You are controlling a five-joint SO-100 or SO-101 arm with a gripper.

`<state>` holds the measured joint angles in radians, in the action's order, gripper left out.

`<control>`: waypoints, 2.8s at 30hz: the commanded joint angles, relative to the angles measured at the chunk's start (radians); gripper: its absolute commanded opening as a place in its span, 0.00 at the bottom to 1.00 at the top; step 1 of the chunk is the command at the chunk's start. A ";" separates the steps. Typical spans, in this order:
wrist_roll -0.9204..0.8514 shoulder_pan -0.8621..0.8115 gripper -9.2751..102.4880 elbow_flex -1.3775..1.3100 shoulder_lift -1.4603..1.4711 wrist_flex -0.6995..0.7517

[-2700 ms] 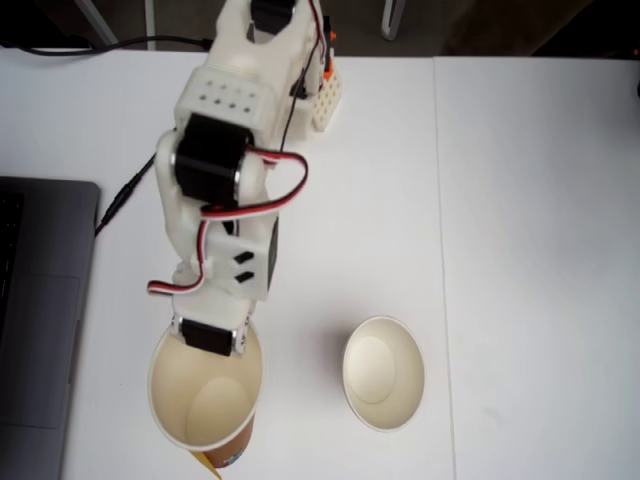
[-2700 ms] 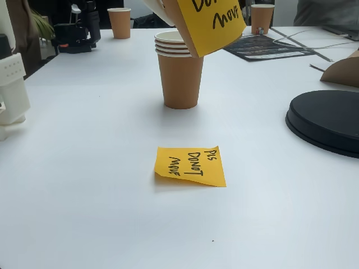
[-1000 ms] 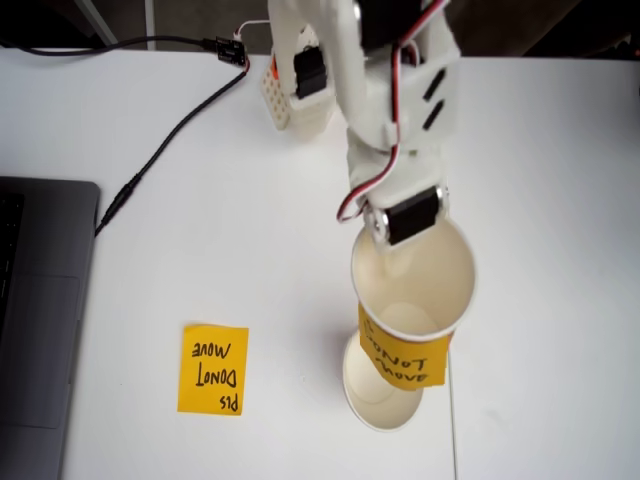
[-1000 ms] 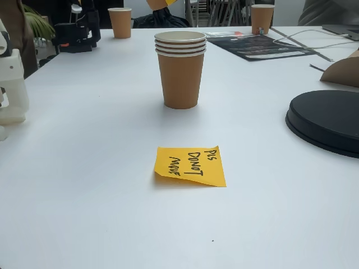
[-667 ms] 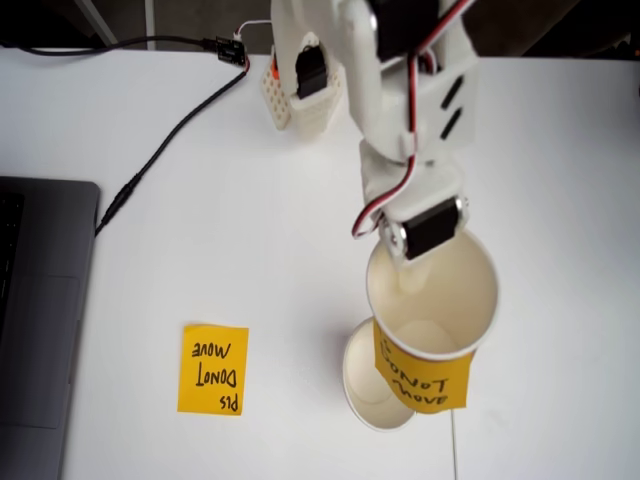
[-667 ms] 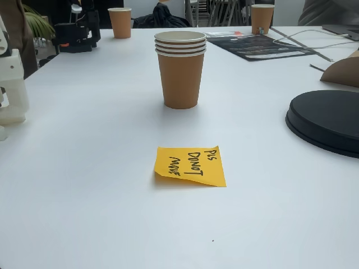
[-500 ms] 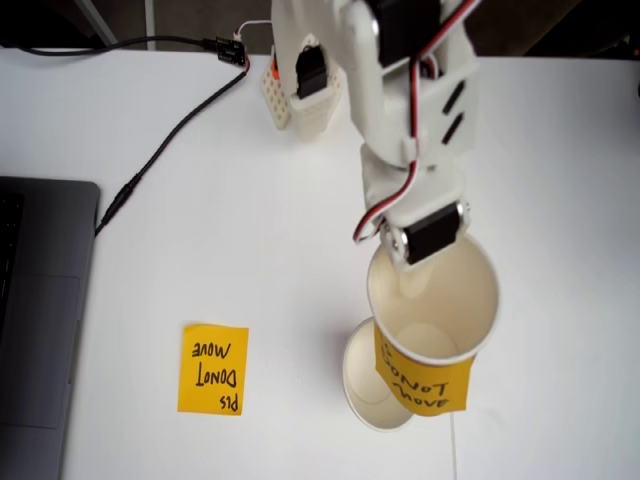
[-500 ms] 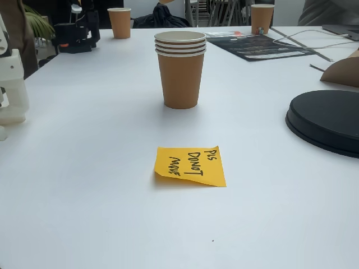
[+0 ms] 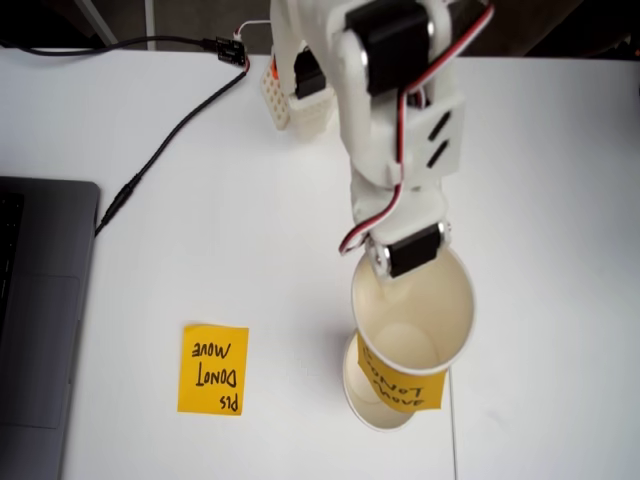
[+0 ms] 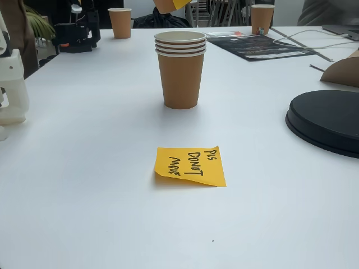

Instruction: Pickup cup and make a pile of cup.

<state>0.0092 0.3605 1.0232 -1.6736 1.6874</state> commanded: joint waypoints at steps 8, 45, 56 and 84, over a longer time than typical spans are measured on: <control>0.008 -0.009 0.02 -0.021 0.031 0.005; 0.008 -0.051 0.02 -0.005 0.069 0.048; 0.006 -0.037 0.02 -0.005 0.072 0.041; 0.005 -0.032 0.02 -0.023 0.115 0.040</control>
<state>0.0092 0.3221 1.0232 -1.5509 1.7288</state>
